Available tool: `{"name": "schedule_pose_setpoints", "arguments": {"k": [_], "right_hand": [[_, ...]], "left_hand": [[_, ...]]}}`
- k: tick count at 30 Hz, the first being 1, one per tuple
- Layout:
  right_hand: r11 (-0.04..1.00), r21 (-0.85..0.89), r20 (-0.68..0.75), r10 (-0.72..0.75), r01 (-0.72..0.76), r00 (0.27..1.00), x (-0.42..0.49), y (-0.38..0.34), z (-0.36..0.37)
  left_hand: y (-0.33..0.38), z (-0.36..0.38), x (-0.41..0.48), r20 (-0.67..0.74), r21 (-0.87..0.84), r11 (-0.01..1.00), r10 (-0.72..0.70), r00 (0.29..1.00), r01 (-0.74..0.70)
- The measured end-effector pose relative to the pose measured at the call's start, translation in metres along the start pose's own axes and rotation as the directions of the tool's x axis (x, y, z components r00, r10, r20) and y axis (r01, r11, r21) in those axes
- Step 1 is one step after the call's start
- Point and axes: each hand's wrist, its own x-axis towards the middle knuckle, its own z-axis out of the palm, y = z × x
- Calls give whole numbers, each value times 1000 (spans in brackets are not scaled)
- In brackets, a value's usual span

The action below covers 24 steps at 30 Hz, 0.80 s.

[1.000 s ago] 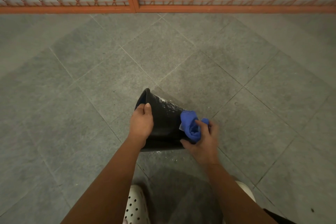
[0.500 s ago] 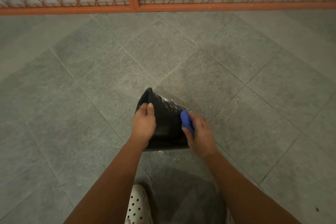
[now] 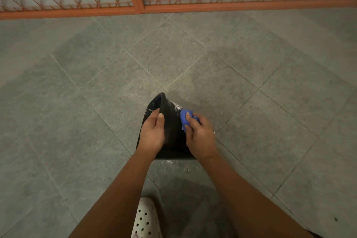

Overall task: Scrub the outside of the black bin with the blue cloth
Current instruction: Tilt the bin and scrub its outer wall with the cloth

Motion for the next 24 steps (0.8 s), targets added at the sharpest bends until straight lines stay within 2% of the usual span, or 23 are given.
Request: {"name": "schedule_pose_setpoints", "arguments": {"k": [2,3,6,8,13,17,20,22,24], "right_hand": [[996,-39,-18,76,-77,997,-12,-5,0],[996,-55,-29,65,-67,997,-19,-10,2],[994,22,-22,-106,106,994,-27,-25,5],[986,35,-3,-165,165,986,-15,-28,7],[991,-132,14,-7,8,1000,5,-17,0],[986,-38,1,-163,163,987,-24,-23,1],[966,-12,23,-257,257,966,-18,-28,0],[969,-32,33,-242,243,970,-3,-26,1],[987,-90,40,-129,132,991,9,-21,1]], "left_hand": [[1,0,0,1,21,1000,14,1000,-14],[2,0,0,4,24,999,20,1000,-21],[4,-3,0,59,-3,1000,26,998,-26],[3,-4,-1,83,-41,999,22,996,-19],[1,-2,-3,74,-79,997,6,997,0],[-1,-1,1,58,-201,979,-32,998,43],[-2,-2,-1,81,-226,973,-20,997,38],[-2,-1,-3,64,-232,973,-2,998,17],[-2,1,-3,41,-205,979,10,999,-1]]}}
